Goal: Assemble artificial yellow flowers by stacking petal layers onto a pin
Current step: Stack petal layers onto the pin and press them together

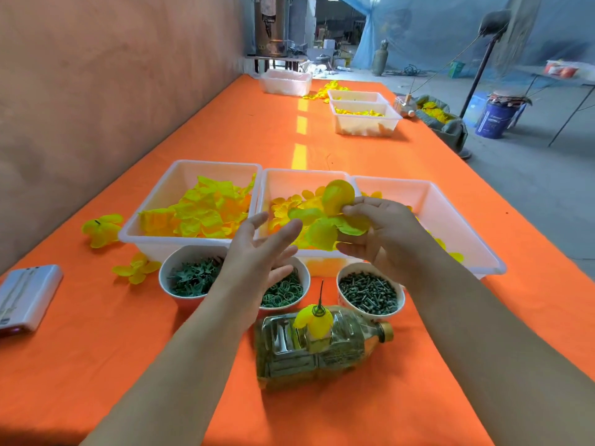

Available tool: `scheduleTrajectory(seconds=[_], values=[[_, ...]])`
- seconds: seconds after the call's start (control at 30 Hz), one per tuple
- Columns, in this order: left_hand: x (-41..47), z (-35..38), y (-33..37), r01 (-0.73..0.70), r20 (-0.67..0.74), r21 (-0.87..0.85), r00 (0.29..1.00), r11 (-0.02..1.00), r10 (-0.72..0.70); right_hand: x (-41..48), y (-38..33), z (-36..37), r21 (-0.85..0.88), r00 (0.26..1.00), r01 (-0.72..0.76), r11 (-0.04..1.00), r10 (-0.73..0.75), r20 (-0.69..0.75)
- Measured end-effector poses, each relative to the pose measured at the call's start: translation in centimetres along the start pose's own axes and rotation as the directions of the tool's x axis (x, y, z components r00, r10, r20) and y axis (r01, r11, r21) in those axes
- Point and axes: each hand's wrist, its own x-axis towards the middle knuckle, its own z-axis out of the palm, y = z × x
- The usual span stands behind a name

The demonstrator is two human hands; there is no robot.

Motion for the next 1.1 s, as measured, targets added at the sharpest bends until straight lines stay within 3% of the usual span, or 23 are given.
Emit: scheduleTrajectory(seconds=[0.07,0.13,0.33,0.5,0.87,1.1], values=[[-0.2,0.7,0.5,0.142,0.131,-0.111,0.983,0.984,-0.128,-1.5,-0.1,0.1,0.017,0.997,-0.013,1.000,0.011,0.081],[-0.7,1.2,0.6,0.179,0.231,-0.153,0.963,0.972,-0.141,-2.8,0.0,0.2,-0.004,0.996,0.003,1.000,-0.003,0.092],[-1.8,1.8,0.3,0.022,0.092,-0.087,0.996,0.996,-0.014,-4.8,0.9,0.5,-0.048,0.993,-0.014,0.999,0.020,0.119],[-2.5,1.2,0.2,0.027,0.078,0.072,0.996,0.997,-0.032,-5.3,2.1,1.0,-0.087,0.993,-0.070,0.994,0.078,0.093],[-3.4,1.5,-1.3,0.209,0.149,-0.030,0.968,0.977,-0.202,-5.6,3.5,1.5,0.004,0.968,-0.236,0.972,0.235,0.085],[-3.9,1.5,-1.8,0.174,0.161,-0.134,0.975,0.975,-0.152,-6.2,3.9,1.4,0.076,0.967,-0.229,0.970,0.218,0.135]])
